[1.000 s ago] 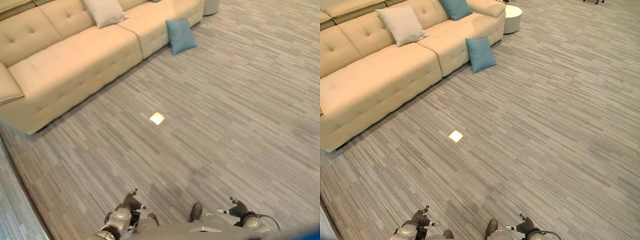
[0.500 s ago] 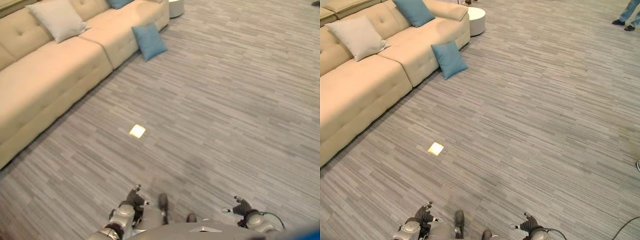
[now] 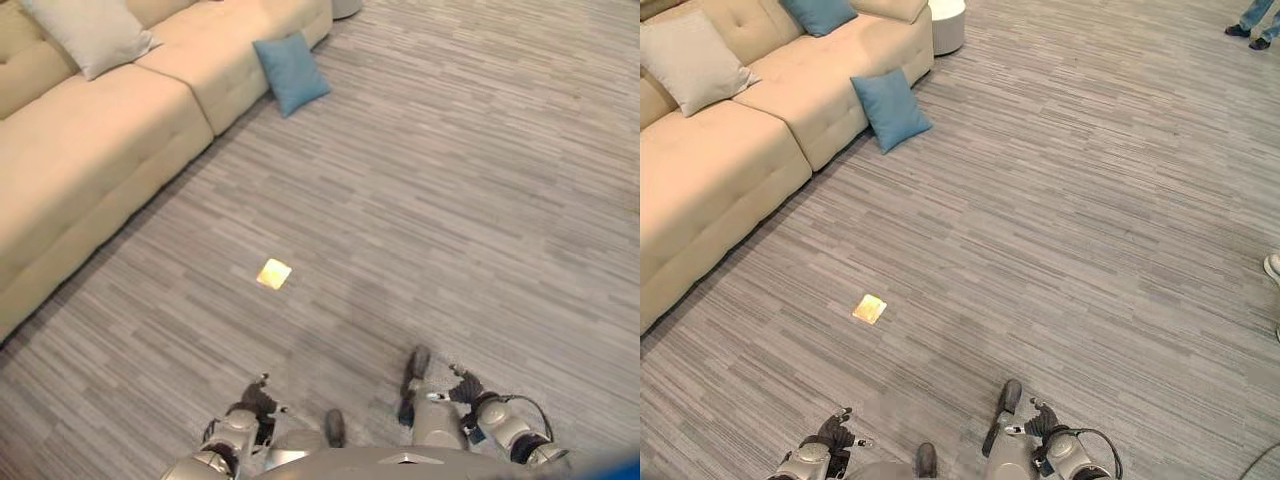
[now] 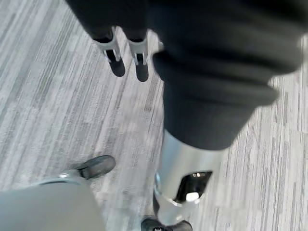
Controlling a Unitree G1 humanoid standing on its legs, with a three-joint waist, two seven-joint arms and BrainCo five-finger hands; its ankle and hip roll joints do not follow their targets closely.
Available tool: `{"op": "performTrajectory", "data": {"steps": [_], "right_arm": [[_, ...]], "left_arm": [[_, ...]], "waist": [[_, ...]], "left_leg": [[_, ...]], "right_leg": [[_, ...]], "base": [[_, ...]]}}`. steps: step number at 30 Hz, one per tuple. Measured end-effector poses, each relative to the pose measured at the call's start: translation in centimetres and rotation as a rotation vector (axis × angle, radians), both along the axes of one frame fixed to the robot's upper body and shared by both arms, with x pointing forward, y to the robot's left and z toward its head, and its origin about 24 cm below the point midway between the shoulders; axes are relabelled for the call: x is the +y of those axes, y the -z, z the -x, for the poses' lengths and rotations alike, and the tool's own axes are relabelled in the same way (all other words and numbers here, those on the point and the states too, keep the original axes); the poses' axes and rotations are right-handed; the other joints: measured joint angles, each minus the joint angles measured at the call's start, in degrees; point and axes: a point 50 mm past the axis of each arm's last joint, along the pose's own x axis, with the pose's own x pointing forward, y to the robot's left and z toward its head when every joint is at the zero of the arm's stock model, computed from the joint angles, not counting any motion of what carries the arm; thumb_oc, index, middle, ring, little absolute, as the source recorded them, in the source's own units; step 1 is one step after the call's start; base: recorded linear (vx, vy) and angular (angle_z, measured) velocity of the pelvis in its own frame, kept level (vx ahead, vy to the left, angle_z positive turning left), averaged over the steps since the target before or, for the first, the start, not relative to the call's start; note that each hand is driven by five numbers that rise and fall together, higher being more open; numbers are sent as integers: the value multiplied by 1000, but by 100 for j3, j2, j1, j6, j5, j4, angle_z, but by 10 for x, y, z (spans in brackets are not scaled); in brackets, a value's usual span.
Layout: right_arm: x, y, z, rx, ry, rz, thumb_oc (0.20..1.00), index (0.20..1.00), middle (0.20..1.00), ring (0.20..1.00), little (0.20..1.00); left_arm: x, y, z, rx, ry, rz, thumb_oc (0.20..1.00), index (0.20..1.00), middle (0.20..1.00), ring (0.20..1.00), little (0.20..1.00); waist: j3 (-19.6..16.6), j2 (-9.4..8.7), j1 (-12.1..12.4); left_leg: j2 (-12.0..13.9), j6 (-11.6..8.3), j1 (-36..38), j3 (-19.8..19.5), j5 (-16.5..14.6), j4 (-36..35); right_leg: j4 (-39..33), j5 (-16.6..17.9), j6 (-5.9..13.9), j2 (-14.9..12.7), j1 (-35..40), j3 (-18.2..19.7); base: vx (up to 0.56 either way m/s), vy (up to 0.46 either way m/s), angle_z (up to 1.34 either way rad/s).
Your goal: Pick up all the scattered cushions and arrange them neatly on the sofa.
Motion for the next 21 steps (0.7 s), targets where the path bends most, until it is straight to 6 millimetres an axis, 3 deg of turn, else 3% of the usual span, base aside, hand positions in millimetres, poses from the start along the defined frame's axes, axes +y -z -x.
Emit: {"op": "performTrajectory", "data": {"steps": [1,2,4,5,6,8,9,10,12,14,15,16,17,20,21], "right_arm": [[1,1,3,9,-1,-3,1000,1000,1000,1000,1000],[-2,3,7,24,6,4,1000,1000,1000,1000,1000],[-4,4,11,36,25,2,1000,1000,1000,1000,1000],[-4,6,18,56,22,1,1000,1000,1000,1000,1000],[-8,5,16,45,23,9,1000,1000,1000,1000,1000],[-8,4,14,38,17,7,1000,1000,1000,1000,1000],[-9,3,11,36,-9,19,1000,1000,1000,1000,1000],[-8,2,9,28,-10,18,1000,1000,1000,1000,1000],[-14,2,12,41,-7,34,1000,1000,1000,1000,1000],[-13,3,13,42,-9,35,1000,1000,1000,1000,1000],[-16,4,16,56,-7,44,1000,1000,1000,1000,1000],[-17,5,19,66,-4,47,1000,1000,1000,1000,1000],[-15,4,17,63,-8,50,1000,1000,1000,1000,1000],[-18,6,22,82,-8,62,1000,1000,1000,1000,1000],[-17,8,28,107,-23,66,1000,1000,1000,1000,1000]], "left_arm": [[2,1,3,6,-8,-2,1000,1000,1000,1000,1000],[-3,4,11,28,-9,10,1000,1000,1000,1000,1000],[-3,3,7,18,-3,12,1000,1000,1000,1000,1000],[-2,1,5,2,-6,11,1000,1000,1000,1000,1000],[-6,2,4,-6,-12,24,1000,1000,1000,1000,1000],[-1,-1,-3,-34,-47,29,1000,1000,1000,1000,1000],[1,-4,-8,-51,-59,30,1000,1000,1000,1000,1000],[-1,-6,-14,-75,-45,33,1000,1000,1000,1000,1000],[-4,-10,-23,-113,-41,48,1000,1000,1000,1000,1000],[-5,-12,-28,-129,-31,47,1000,1000,1000,1000,1000],[-9,-13,-31,-135,-24,56,1000,1000,1000,1000,1000],[-9,-14,-33,-146,-34,64,1000,1000,1000,1000,1000],[-7,-15,-33,-149,-31,57,1000,1000,1000,1000,1000],[-6,-15,-35,-154,-35,58,1000,1000,1000,1000,1000],[2,-12,-24,-123,-77,48,1000,1000,1000,1000,1000]], "waist": [[-52,-32,-9],[-133,146,-27],[-139,63,-29],[-199,-26,56],[-263,45,158],[-300,18,310],[-277,-40,378],[-239,-105,344],[-168,-199,346],[-96,-236,393],[-3,-200,410],[38,-182,452],[40,-162,547],[51,-133,624],[-45,-222,734]], "left_leg": [[32,-57,106,-46,-121,15],[288,-263,200,-185,-273,151],[412,-460,-234,-268,-397,1365],[456,-510,-511,-191,-373,2136],[766,-730,-1194,-112,-106,3811],[1005,-862,-1943,-136,920,5285],[1131,-795,-2391,-75,783,5808],[1134,-715,-2679,79,598,5753],[1111,-694,-2855,282,434,5005],[875,-672,-3029,497,410,3599],[679,-612,-2937,889,697,1732],[653,-596,-2950,980,806,1410],[558,-652,-3023,1119,1026,855],[481,-547,-3035,1152,1091,667],[382,-295,-2747,1137,939,788]], "right_leg": [[-39,245,-177,54,94,-23],[6,487,-319,237,296,-92],[-179,349,-523,361,667,-161],[-367,451,-773,400,895,-174],[-628,251,-962,713,1295,-195],[-824,141,-1135,893,1533,-184],[-915,82,-1193,941,1742,-195],[-920,-193,-1253,952,1844,-176],[-908,-189,-1208,949,1948,-215],[-928,-487,-1126,1040,2192,-193],[-925,-713,-1045,1187,2454,-294],[-929,-775,-1025,1240,2568,-312],[-967,-1088,-916,1306,2820,-299],[-935,-1321,-807,1371,3152,-168],[-930,-1593,-681,1293,3414,92]], "base": [[446,-372,40],[318,-301,58],[205,-285,58],[265,-467,14],[176,-335,-17],[238,-248,-37],[280,-173,-18],[374,-102,3],[331,-23,3],[388,-8,-4],[431,-6,-5],[458,-4,-29],[433,7,-40],[512,82,-44],[476,78,-64]]}}
